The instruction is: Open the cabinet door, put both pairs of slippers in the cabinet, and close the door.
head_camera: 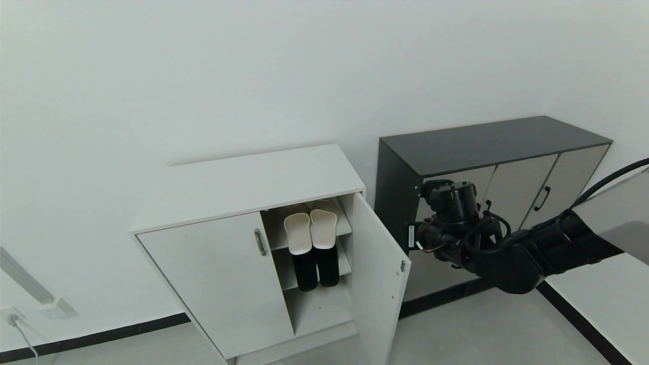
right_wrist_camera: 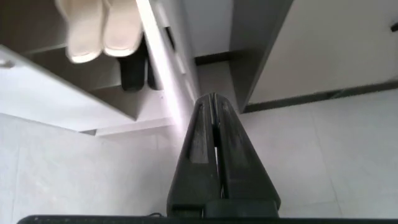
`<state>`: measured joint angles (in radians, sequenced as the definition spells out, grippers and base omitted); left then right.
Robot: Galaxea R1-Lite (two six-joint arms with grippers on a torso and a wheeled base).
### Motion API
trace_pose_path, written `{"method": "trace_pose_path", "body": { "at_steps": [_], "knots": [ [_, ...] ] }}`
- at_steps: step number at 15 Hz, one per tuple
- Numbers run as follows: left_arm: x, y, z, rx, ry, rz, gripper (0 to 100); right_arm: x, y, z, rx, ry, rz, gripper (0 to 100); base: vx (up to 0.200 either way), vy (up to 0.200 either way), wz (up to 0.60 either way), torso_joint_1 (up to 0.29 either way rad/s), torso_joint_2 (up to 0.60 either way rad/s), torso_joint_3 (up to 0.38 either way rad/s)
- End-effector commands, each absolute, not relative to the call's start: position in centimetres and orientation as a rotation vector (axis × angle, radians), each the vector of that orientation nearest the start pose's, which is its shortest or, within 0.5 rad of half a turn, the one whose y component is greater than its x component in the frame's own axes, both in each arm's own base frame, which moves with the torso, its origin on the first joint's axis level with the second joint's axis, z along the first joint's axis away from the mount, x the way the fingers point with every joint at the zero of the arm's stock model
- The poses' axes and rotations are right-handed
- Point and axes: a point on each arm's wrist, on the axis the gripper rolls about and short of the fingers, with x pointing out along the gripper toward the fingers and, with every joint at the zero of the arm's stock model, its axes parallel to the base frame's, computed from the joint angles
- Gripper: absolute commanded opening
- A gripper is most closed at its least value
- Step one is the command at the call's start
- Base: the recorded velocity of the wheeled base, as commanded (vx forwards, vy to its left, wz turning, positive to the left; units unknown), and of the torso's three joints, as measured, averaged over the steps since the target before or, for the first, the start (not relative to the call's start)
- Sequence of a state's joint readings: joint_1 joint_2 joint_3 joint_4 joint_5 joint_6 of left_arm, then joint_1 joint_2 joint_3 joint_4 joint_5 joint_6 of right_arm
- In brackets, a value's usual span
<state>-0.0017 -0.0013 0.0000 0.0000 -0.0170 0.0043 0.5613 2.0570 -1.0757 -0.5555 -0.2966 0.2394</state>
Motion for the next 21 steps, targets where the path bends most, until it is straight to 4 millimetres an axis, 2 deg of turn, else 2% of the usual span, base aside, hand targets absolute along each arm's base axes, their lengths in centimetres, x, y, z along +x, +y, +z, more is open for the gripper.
{"method": "trace_pose_path", "body": {
  "at_steps": [1, 5, 10, 13, 18, 21],
  "knots": [
    [-2.3, 0.0, 7.5, 0.005, 0.0, -0.018, 0, 32.2, 20.4, 12.6, 0.031, 0.397, 0.239, 0, 0.0, 0.0, 0.0, 0.0, 0.0, 0.0],
    [-2.3, 0.0, 7.5, 0.005, 0.0, -0.018, 0, 30.6, 21.1, 12.4, 0.005, 0.353, 0.291, 0, 0.0, 0.0, 0.0, 0.0, 0.0, 0.0],
    [-2.3, 0.0, 7.5, 0.005, 0.0, -0.018, 0, 29.7, 21.9, 12.1, -0.02, 0.337, 0.329, 0, 0.0, 0.0, 0.0, 0.0, 0.0, 0.0],
    [-2.3, 0.0, 7.5, 0.005, 0.0, -0.018, 0, 28.9, 22.8, 12.0, -0.028, 0.339, 0.362, 0, 0.0, 0.0, 0.6, 0.001, 0.01, 0.004],
    [-2.3, 0.0, 7.5, 0.005, 0.0, -0.018, 0, 28.9, 22.8, 11.7, -0.017, 0.326, 0.368, 0, 0.0, 0.0, 0.6, 0.003, 0.0, 0.0],
    [-2.3, 0.0, 7.5, 0.005, 0.0, -0.018, 0, 28.6, 22.6, 11.1, -0.007, 0.316, 0.404, 0, 0.0, 0.0, 0.0, 0.0, 0.0, 0.0]
  ]
}}
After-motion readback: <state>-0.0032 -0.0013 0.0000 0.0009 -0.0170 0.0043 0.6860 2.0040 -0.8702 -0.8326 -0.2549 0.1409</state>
